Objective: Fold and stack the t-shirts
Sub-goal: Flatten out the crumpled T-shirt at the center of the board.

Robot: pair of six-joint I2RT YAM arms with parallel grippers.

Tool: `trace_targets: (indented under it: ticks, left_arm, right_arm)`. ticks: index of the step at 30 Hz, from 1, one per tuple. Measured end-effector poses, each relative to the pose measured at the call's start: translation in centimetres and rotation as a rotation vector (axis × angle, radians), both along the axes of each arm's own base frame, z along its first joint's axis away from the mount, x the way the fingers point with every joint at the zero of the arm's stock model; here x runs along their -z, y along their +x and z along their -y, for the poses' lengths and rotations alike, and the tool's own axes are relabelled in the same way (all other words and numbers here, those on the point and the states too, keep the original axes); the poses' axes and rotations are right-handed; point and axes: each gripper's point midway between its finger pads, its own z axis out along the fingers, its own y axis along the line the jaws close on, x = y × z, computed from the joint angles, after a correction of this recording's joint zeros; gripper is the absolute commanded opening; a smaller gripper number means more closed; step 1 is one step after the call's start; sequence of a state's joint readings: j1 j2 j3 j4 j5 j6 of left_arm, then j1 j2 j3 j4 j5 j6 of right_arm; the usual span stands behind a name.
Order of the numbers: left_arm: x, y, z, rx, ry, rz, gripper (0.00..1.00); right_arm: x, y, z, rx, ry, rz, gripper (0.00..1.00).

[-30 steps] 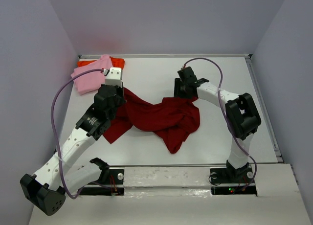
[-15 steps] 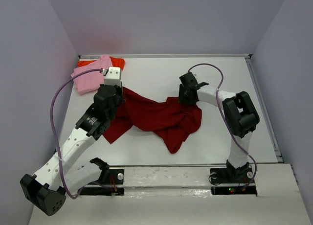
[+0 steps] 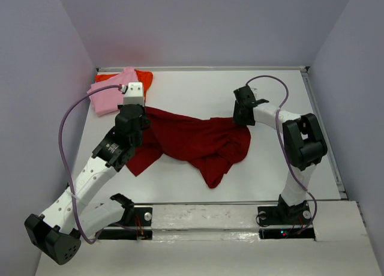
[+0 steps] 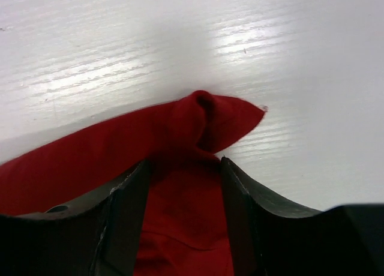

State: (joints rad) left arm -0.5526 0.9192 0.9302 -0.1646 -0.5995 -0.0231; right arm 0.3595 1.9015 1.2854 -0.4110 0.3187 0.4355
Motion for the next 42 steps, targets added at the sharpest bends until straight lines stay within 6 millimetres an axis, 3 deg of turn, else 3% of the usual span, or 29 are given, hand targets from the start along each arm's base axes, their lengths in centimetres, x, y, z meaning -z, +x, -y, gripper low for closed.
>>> trace_targets:
  ticks: [9, 18, 26, 29, 32, 34, 36, 39, 42]
  left_arm:
    - [-1.3, 0.1, -2.5, -0.101, 0.008, 0.019, 0.0]
    - [-1.3, 0.1, -2.7, -0.11, 0.014, 0.015, 0.0]
    - [-1.4, 0.0, -2.8, -0.111, 0.012, 0.019, 0.0]
    - [-1.6, -0.1, -2.8, -0.107, 0.007, 0.025, 0.0]
    - [-1.5, -0.1, -2.6, -0.099, 0.005, 0.023, 0.0]
    - [-1.4, 0.0, -2.5, -0.091, 0.004, 0.021, 0.0]
    - [-1.4, 0.0, -2.4, -0.085, 0.003, 0.019, 0.0]
    - [-1.4, 0.0, -2.2, -0.078, 0.001, 0.018, 0.0]
    - [-1.3, 0.0, -2.1, -0.071, -0.001, 0.017, 0.0]
  right_arm:
    - [0.2, 0.0, 1.8, 0.028, -0.021, -0.01, 0.56]
    - [-0.4, 0.4, 3.2, 0.057, -0.026, 0.003, 0.56]
    - [-0.6, 0.3, 3.0, 0.049, -0.01, 0.001, 0.53]
    - [-1.0, 0.2, 2.1, 0.018, 0.027, 0.001, 0.44]
    - [-2.9, 0.2, 0.7, -0.036, 0.084, 0.03, 0.36]
    - [-4.7, 0.5, -0.6, -0.075, 0.125, 0.067, 0.22]
    - [-6.3, 0.8, -2.0, -0.12, 0.168, 0.099, 0.14]
    - [-8.1, 1.4, -4.4, -0.18, 0.225, 0.143, 0.16]
    - [-8.4, 1.7, -7.0, -0.248, 0.285, 0.149, 0.16]
